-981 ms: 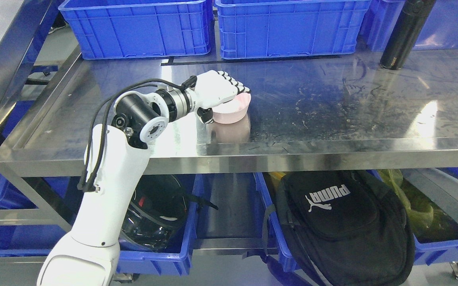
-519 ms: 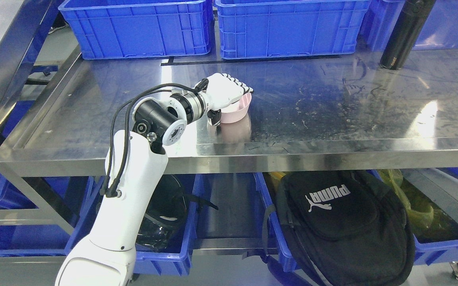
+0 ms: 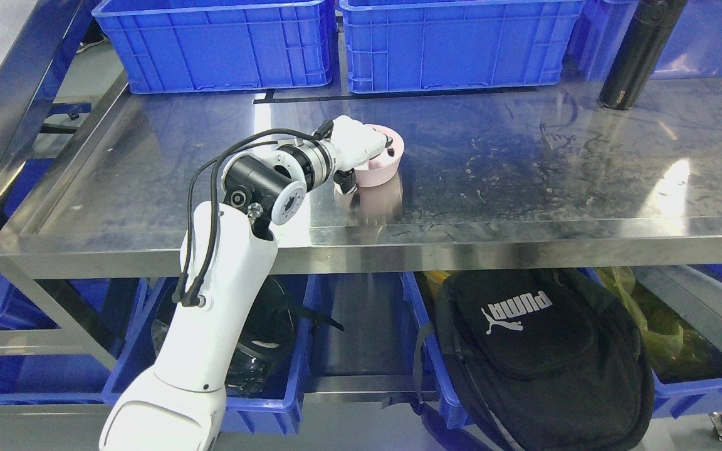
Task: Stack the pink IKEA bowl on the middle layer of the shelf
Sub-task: 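Close the left hand fingers around the pink bowl's rim, then lift the pink bowl off the shelf with the left hand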
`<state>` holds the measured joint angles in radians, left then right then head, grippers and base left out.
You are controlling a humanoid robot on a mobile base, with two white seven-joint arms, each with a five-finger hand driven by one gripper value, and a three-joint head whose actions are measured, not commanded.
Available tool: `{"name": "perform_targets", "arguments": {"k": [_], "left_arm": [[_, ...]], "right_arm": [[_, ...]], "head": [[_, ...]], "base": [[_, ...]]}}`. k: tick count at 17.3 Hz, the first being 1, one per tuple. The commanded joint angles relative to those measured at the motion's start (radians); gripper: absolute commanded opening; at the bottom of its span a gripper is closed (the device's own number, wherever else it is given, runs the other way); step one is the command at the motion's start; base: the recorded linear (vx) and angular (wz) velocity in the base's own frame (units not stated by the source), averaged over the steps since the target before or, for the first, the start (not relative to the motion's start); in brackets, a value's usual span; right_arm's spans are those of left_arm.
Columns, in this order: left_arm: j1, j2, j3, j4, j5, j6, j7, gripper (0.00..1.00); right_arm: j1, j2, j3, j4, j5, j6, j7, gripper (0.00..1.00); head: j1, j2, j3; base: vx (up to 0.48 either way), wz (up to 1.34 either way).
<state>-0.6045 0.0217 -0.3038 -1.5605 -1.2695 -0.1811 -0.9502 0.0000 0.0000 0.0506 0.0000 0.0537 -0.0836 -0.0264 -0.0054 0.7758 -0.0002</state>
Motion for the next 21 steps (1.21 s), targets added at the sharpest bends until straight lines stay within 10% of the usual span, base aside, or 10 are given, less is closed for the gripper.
{"name": "perform_targets", "arguments": {"k": [1, 6, 15, 21], "left_arm": [[-0.004, -0.004, -0.014, 0.068, 0.045, 0.02, -0.004, 0.63], [-0.023, -0.004, -0.017, 0.108, 0.047, 0.018, -0.004, 0.6], [-0.055, -0.004, 0.08, 0.139, 0.073, -0.084, 0.01, 0.14], [-0.058, -0.004, 0.236, 0.097, 0.189, -0.202, 0.063, 0.03]], "right_arm": [[0.023, -0.017, 0.0, -0.017, 0.0, 0.001, 0.0, 1.0], [0.023, -0.017, 0.0, -0.017, 0.0, 0.001, 0.0, 1.0], [0.023, -0.017, 0.0, -0.017, 0.0, 0.001, 0.0, 1.0], [0.023, -0.017, 0.0, -0.017, 0.0, 0.001, 0.0, 1.0]], "head": [[0.0, 0.0, 0.0], [0.0, 0.0, 0.0], [0.0, 0.0, 0.0], [0.0, 0.0, 0.0]], "base": [[0.0, 0.0], [0.0, 0.0], [0.0, 0.0], [0.0, 0.0]]}}
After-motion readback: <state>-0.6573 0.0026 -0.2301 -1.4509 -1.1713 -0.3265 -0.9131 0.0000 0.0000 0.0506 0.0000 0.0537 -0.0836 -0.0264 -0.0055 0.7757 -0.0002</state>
